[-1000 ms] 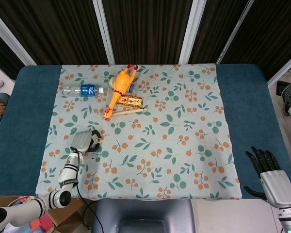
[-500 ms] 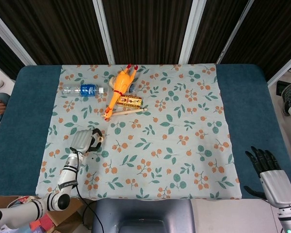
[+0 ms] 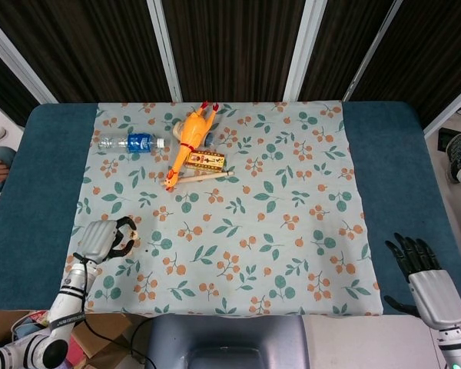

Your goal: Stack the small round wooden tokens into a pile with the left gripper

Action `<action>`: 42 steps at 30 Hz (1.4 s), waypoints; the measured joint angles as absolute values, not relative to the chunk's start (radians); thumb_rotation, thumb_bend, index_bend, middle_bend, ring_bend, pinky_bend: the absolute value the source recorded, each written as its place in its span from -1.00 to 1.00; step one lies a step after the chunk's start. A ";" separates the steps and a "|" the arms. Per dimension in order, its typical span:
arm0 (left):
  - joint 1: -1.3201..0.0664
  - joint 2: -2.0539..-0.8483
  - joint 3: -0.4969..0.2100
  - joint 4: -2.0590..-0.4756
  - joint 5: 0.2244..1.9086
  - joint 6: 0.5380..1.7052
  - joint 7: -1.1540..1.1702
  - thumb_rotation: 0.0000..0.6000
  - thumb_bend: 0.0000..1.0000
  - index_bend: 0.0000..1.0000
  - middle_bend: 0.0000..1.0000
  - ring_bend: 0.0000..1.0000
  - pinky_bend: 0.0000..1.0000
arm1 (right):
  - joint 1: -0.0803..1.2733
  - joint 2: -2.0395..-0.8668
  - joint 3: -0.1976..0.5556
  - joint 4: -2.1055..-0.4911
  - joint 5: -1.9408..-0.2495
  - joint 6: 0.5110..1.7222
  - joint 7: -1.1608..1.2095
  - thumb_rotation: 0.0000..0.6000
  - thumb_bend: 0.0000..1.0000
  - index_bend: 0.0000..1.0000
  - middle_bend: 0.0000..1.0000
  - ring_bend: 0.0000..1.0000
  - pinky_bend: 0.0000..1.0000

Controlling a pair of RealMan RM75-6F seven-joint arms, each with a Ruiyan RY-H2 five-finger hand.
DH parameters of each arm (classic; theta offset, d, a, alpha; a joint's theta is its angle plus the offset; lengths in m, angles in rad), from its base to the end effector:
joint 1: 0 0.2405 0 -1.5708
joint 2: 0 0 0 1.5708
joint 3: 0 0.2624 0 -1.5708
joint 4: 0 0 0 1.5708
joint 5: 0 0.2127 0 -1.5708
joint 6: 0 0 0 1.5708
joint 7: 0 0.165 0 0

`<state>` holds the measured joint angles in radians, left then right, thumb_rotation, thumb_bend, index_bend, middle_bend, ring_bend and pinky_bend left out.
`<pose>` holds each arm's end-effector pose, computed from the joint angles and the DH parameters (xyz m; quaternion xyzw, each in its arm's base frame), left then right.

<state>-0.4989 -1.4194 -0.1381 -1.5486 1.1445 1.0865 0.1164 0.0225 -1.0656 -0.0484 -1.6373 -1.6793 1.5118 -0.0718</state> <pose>-0.2391 0.3254 0.0261 -0.6354 -0.4867 -0.3841 0.4602 -0.3081 -0.1598 0.1518 0.6646 -0.3591 0.3525 0.5524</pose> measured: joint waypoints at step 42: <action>-0.430 -1.446 -0.102 -1.426 1.188 1.057 -0.011 1.00 -0.22 -0.02 1.00 1.00 1.00 | 0.021 -1.066 -0.053 -1.637 -1.687 1.514 -0.068 1.00 -0.74 -1.00 -1.00 -1.00 -1.00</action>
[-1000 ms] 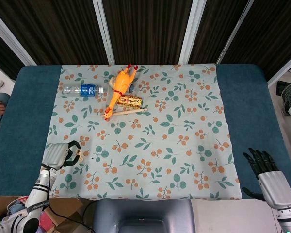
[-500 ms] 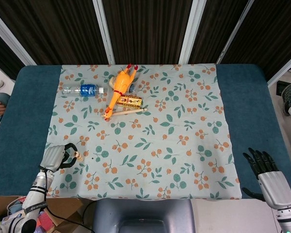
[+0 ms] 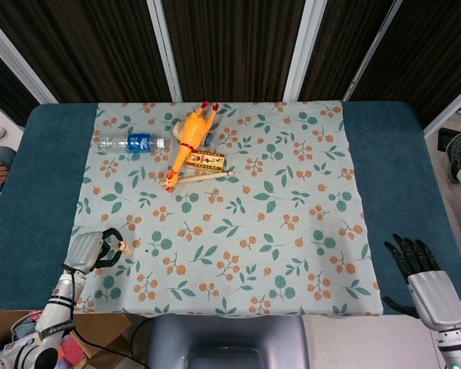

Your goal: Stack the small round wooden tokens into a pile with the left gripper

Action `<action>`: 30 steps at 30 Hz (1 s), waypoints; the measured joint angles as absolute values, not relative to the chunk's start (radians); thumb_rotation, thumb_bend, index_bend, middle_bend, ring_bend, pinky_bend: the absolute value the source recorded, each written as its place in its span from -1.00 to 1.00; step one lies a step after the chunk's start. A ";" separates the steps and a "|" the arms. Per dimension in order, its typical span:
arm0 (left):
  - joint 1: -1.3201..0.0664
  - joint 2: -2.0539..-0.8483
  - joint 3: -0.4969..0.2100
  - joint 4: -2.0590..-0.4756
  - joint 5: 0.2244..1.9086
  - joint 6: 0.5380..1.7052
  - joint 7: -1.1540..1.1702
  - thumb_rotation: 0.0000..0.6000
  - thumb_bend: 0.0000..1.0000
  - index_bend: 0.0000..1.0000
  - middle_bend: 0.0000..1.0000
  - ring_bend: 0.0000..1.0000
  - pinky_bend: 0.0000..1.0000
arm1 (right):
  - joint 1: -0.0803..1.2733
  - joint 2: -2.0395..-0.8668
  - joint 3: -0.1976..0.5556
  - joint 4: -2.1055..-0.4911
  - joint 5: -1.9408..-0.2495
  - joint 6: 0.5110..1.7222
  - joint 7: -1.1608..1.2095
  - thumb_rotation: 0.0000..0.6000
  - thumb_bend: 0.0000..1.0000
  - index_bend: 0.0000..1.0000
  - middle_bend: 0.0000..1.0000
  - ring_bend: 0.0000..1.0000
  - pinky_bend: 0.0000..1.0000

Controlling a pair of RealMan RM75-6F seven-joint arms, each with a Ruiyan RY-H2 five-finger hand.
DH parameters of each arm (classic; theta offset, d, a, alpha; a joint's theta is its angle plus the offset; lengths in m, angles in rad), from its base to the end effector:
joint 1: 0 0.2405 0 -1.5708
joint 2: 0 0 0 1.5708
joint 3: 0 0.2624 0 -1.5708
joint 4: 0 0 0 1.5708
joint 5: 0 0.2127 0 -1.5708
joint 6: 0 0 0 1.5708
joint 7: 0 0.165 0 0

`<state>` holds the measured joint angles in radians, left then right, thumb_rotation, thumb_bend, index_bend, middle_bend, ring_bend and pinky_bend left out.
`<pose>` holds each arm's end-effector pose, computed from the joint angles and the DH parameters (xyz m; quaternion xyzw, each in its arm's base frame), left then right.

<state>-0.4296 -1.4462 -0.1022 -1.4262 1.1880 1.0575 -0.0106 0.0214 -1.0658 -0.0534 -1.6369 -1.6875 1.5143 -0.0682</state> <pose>-0.2858 0.3086 0.0192 -0.6162 -0.5212 -0.3616 0.4668 -0.3074 -0.1582 0.1510 0.6663 -0.3597 0.3540 0.5489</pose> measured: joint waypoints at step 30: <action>-0.420 -1.449 -0.104 -1.427 1.213 1.053 -0.026 1.00 -0.21 -0.18 1.00 1.00 1.00 | 0.017 -1.065 -0.052 -1.637 -1.688 1.524 -0.067 1.00 -0.73 -1.00 -1.00 -1.00 -1.00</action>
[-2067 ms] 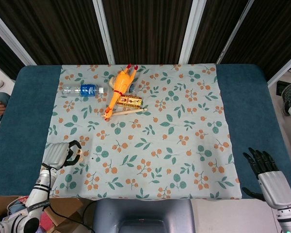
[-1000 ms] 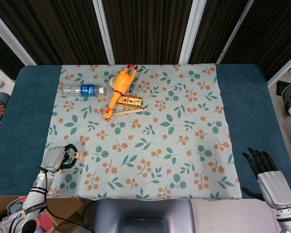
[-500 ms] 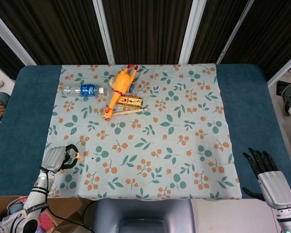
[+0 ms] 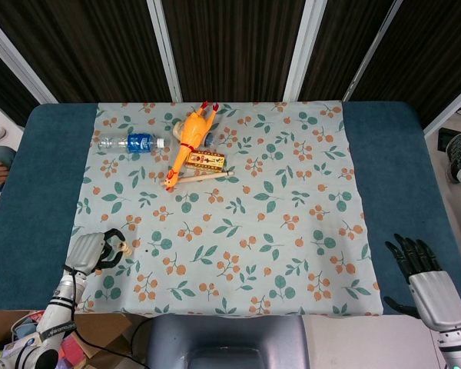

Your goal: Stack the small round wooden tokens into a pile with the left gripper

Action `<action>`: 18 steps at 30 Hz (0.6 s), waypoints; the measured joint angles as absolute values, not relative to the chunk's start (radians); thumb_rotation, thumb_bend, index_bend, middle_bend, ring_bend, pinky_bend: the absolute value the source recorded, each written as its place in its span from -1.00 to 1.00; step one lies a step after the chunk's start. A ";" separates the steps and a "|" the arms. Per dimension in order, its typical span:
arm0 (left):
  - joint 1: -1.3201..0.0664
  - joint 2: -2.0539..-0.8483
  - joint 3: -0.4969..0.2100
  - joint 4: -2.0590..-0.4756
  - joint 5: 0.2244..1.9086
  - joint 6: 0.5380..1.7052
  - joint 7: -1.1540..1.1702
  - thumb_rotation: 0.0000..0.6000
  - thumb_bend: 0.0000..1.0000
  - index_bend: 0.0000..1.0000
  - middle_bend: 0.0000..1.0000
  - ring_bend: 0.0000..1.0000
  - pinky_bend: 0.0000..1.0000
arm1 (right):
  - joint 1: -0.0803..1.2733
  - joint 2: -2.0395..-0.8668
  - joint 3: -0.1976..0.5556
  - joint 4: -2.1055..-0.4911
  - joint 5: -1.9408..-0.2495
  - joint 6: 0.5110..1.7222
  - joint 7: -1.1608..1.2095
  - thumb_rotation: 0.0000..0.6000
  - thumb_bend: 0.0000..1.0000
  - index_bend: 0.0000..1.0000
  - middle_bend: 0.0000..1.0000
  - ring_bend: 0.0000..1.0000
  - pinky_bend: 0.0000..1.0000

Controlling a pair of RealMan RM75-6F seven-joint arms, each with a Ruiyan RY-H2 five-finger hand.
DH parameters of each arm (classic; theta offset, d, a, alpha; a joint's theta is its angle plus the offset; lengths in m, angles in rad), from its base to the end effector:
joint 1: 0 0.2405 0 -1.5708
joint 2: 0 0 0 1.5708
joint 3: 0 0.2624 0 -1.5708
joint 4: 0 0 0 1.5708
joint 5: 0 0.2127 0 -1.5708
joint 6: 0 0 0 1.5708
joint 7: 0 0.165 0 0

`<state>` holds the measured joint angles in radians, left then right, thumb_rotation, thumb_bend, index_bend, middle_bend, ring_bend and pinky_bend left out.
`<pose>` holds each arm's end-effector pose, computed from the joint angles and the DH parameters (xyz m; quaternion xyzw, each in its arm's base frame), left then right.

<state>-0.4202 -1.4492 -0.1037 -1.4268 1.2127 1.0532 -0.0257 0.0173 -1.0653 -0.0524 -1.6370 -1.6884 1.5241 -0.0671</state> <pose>-0.2844 0.3056 0.0168 -0.6182 -0.5230 -0.3655 0.4590 -0.3071 -0.1573 0.1526 0.6636 -0.3583 0.3566 0.5514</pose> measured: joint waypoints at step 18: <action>-0.290 -1.317 -0.069 -1.465 1.507 1.409 -0.253 1.00 -0.19 -0.67 -0.78 -0.99 -1.00 | 0.016 -1.066 -0.051 -1.644 -1.668 1.512 -0.092 1.00 -0.73 -1.00 -1.00 -1.00 -1.00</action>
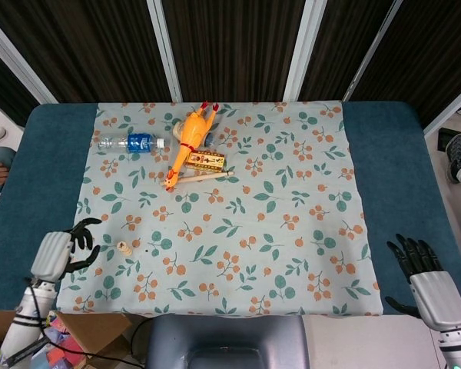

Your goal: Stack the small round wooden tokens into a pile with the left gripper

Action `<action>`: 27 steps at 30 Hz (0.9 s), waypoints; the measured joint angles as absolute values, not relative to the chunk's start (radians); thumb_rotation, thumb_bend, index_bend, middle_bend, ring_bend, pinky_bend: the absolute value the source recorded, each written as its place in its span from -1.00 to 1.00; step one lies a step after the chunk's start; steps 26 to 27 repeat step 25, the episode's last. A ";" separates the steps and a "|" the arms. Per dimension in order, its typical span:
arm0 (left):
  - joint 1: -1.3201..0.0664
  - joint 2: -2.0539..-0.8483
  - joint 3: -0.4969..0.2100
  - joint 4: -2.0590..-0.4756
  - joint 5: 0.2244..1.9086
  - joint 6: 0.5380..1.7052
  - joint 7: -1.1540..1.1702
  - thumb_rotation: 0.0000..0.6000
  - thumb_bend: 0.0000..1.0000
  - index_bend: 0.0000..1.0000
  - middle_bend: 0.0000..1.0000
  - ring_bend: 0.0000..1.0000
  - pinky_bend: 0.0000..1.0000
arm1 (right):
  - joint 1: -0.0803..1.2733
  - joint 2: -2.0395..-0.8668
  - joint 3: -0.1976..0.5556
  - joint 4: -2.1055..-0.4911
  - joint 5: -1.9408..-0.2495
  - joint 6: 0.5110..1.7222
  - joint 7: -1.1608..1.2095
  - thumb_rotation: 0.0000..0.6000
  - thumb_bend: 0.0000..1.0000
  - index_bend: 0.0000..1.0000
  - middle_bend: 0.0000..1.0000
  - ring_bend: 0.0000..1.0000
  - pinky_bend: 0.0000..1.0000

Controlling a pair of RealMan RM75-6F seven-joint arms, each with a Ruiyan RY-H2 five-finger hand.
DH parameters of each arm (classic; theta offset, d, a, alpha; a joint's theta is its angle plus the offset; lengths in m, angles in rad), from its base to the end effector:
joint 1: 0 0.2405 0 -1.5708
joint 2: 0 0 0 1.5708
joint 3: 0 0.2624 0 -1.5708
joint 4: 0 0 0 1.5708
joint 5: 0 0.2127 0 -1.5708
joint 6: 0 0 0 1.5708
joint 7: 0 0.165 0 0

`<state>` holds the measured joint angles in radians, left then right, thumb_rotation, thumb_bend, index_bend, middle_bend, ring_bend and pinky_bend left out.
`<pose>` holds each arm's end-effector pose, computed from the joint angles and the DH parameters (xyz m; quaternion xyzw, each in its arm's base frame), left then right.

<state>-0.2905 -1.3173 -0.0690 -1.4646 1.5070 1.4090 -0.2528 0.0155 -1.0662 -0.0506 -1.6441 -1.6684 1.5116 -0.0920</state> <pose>-0.2794 0.2698 0.0974 -0.5853 -0.4344 -0.5053 0.4619 -0.3096 -0.1574 0.1515 0.6630 -0.3599 0.3445 0.5587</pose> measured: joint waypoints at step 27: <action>-0.253 -1.209 0.057 -1.428 1.662 1.400 -0.277 1.00 -0.20 -0.77 -0.80 -1.00 -1.00 | -0.007 -1.055 -0.051 -1.654 -1.664 1.544 -0.087 1.00 -0.73 -1.00 -1.00 -1.00 -1.00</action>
